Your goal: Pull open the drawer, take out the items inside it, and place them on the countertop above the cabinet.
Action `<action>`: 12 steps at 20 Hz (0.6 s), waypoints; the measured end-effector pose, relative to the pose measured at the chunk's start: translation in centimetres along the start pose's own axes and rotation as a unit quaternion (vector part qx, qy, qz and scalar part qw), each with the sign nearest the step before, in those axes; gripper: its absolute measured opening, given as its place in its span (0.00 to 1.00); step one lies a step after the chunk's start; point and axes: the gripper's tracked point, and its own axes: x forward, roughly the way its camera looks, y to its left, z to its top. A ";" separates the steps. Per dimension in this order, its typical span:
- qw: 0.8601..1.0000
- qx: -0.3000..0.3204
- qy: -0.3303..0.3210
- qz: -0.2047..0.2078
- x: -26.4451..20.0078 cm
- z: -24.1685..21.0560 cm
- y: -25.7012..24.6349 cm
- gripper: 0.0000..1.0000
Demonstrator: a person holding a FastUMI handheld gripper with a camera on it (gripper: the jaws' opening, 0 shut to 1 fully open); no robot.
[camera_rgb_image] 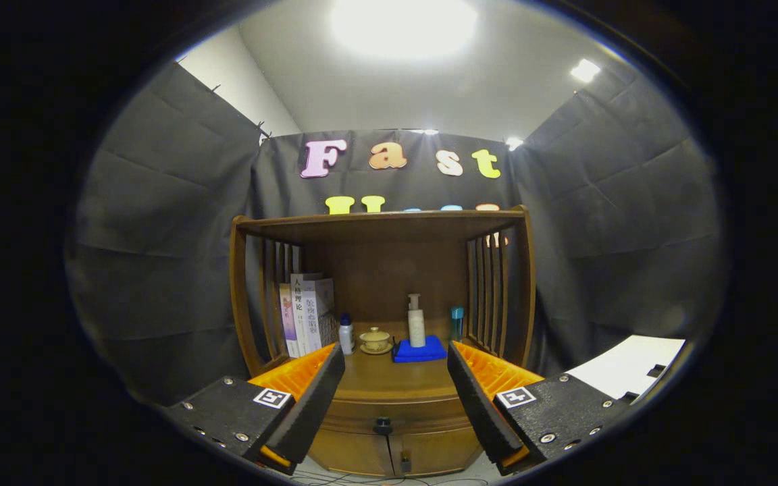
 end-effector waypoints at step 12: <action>1.000 0.004 0.005 0.001 0.3 -0.9 -0.2 0.95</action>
